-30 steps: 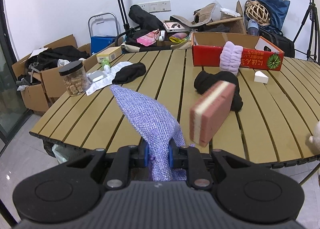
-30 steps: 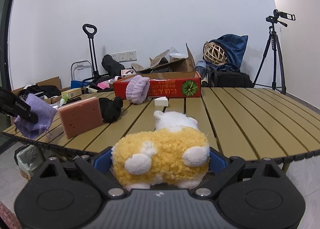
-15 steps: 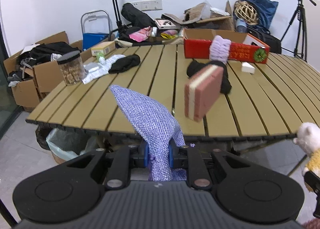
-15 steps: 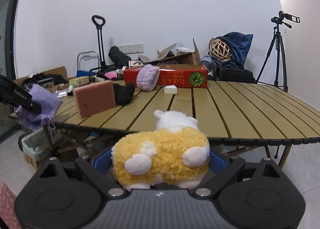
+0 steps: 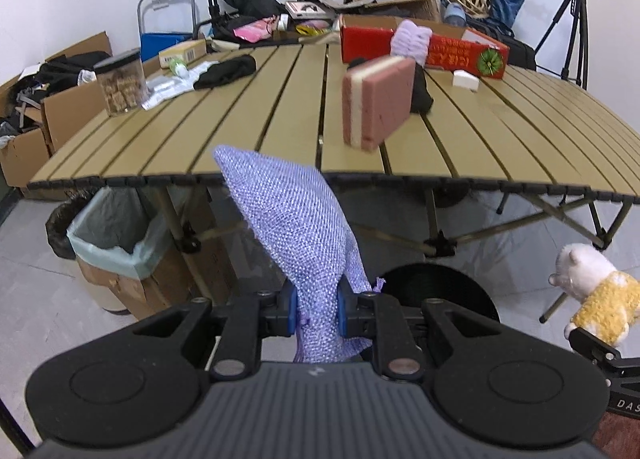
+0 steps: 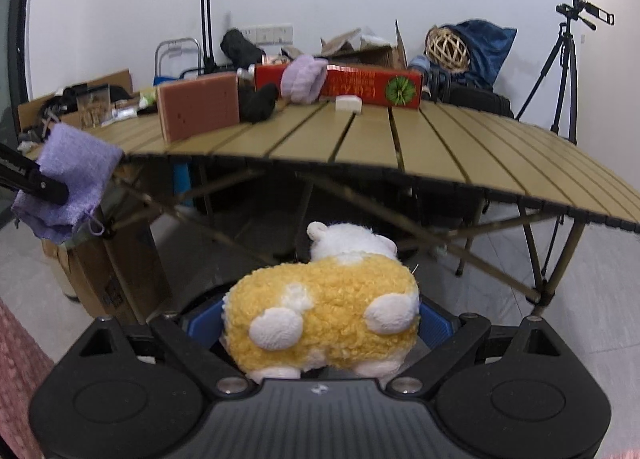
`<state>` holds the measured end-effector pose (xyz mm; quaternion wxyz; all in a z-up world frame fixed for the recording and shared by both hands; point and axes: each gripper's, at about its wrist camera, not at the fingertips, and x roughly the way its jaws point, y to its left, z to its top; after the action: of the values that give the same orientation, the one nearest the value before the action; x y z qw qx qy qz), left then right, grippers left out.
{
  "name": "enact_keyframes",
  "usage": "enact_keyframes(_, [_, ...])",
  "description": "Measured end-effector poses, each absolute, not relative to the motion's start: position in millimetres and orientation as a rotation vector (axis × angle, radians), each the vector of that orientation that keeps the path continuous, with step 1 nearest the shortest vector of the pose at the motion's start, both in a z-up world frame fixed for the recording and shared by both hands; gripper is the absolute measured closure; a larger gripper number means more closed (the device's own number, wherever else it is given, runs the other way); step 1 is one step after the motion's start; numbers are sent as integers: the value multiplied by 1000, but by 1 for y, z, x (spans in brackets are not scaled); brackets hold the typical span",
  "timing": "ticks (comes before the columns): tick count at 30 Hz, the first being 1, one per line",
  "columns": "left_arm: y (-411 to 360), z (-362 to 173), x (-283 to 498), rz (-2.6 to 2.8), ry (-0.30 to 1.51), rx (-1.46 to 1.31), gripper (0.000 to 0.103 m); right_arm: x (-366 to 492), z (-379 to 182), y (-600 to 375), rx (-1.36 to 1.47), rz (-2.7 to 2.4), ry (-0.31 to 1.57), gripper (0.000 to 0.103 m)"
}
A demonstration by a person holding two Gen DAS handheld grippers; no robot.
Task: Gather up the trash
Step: 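Carry the purple pouch and yellow plush off the table down toward the bin, then hold the left gripper over the bin and open it to drop the pouch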
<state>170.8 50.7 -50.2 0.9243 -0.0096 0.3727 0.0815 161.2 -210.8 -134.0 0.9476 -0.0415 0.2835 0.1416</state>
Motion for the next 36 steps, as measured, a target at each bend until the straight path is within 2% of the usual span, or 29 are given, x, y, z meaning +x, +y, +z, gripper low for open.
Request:
enact_keyframes(8, [49,-76,161,129,831,-41,85,161,-146,-213,-95,262,638,7])
enact_keyframes(21, [51,-145,165,110,1035,-54,85,168,-172,-209,-128,236,770,7])
enact_keyframes(36, [54,-190,171,102,1186,-66,85,187,-204,-200,-168,193,928,7])
